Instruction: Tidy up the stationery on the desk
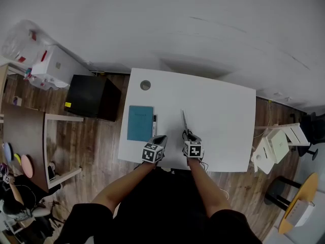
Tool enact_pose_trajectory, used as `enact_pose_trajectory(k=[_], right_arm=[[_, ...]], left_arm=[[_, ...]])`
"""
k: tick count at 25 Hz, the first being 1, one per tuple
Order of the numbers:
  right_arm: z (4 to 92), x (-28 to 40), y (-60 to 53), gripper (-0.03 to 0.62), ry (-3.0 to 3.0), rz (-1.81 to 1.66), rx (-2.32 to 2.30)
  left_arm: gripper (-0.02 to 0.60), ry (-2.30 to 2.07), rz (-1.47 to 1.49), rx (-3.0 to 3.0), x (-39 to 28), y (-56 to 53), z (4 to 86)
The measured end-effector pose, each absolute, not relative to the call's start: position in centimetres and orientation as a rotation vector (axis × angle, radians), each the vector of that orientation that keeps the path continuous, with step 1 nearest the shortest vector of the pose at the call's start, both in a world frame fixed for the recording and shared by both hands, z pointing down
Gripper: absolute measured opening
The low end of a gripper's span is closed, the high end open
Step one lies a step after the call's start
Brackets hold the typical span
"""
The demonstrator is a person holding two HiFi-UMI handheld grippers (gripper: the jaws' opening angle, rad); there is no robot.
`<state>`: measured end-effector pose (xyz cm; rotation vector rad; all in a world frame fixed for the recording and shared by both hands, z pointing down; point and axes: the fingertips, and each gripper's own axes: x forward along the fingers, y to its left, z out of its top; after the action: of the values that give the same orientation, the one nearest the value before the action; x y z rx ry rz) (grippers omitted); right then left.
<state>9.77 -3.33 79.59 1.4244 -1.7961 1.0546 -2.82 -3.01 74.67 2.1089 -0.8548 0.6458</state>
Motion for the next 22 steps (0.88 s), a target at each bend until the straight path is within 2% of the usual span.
enact_pose_trajectory(k=[14, 22], right_arm=[[79.5, -0.4, -4.0, 0.091, -1.752, 1.127, 1.553], [80.3, -3.3, -3.1, 0.091, -1.723, 1.141, 1.561]], left_arm=[[0.014, -0.849, 0.607, 2.073, -10.8, -3.5, 76.1], [0.014, -0.835, 0.579, 2.057, -14.2, -2.5, 76.7]])
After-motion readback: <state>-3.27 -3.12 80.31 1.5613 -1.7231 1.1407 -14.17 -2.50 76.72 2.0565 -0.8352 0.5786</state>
